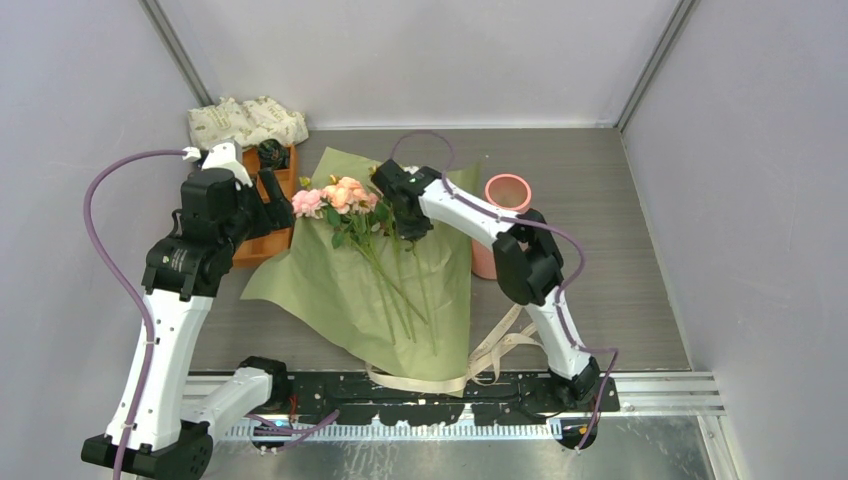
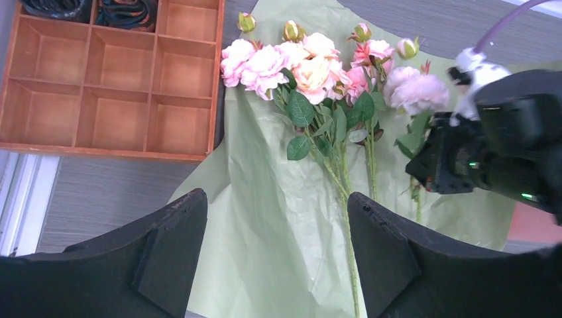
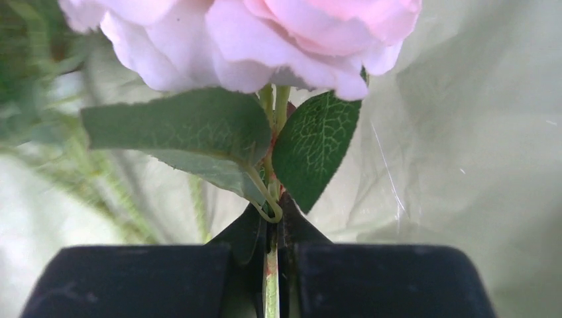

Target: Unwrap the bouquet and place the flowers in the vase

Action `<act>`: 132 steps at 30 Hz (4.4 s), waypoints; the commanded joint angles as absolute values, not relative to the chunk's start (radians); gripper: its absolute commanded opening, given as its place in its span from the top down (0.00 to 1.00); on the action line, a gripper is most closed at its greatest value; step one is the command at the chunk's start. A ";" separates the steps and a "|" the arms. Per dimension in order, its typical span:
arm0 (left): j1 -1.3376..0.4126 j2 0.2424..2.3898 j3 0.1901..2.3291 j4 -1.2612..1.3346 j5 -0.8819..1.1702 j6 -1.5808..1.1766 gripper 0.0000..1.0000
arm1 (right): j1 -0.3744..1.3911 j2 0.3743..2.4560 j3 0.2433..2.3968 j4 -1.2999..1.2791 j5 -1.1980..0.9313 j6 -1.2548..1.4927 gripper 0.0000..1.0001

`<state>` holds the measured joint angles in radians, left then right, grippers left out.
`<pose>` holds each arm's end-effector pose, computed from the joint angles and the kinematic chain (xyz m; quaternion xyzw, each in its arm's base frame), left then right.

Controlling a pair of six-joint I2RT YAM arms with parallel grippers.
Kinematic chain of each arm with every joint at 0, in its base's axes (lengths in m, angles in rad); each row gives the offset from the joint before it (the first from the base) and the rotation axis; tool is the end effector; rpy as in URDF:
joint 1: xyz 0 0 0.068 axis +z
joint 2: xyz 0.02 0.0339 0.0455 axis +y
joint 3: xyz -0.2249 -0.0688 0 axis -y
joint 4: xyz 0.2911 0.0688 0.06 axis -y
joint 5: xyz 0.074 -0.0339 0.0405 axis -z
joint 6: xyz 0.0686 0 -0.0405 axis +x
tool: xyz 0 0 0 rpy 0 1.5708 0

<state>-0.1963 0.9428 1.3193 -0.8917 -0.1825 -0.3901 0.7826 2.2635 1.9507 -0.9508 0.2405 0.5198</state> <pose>0.2571 -0.0384 0.3886 -0.1289 0.8518 -0.0696 0.5029 0.3672 0.3421 0.1200 -0.1103 0.9750 -0.0022 0.1927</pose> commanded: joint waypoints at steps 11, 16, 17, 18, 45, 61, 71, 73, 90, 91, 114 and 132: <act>-0.198 0.928 1.341 -0.842 -0.119 -0.421 0.22 | 0.817 1.613 2.071 -0.787 0.325 0.305 0.99; -0.198 0.929 1.339 -0.836 -0.105 -0.431 0.23 | 0.819 1.439 2.004 -0.594 0.458 0.190 0.99; -0.198 0.927 1.341 -0.836 -0.105 -0.431 0.23 | 0.818 1.401 1.981 -0.549 0.464 0.171 0.99; -0.198 0.928 1.341 -0.836 -0.106 -0.431 0.23 | 0.819 1.364 1.952 -0.504 0.469 0.153 0.99; -0.198 0.960 1.302 -0.721 0.078 -0.493 0.24 | 0.817 1.164 1.620 0.060 0.756 -0.340 0.99; -0.198 0.979 1.260 -0.674 0.125 -0.502 0.24 | 0.807 1.092 1.241 0.080 0.844 -0.170 0.99; -0.198 1.006 1.238 -0.642 0.158 -0.516 0.24 | 0.807 1.008 1.115 0.007 0.890 -0.041 0.43; -0.199 1.025 1.235 -0.631 0.176 -0.521 0.24 | 0.807 0.987 1.120 -0.048 0.902 -0.016 0.39; -0.421 1.392 1.342 -0.601 -0.039 -0.547 0.24 | 0.808 0.688 1.138 -0.300 0.653 0.239 0.37; -0.433 1.424 1.355 -0.599 -0.060 -0.547 0.25 | 0.808 0.675 1.132 -0.307 0.634 0.254 0.37; -0.545 2.102 1.804 -0.637 -0.215 -0.561 0.32 | 0.808 0.583 1.021 -0.402 0.534 0.349 0.40; -0.548 2.204 1.835 -0.689 -0.324 -0.578 0.43 | 0.807 0.518 0.993 -0.437 0.560 0.362 0.43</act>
<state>-0.5434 2.1937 1.8080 -0.6754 -0.2790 -0.5686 0.8097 0.5297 0.9894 -0.4515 0.5484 0.3473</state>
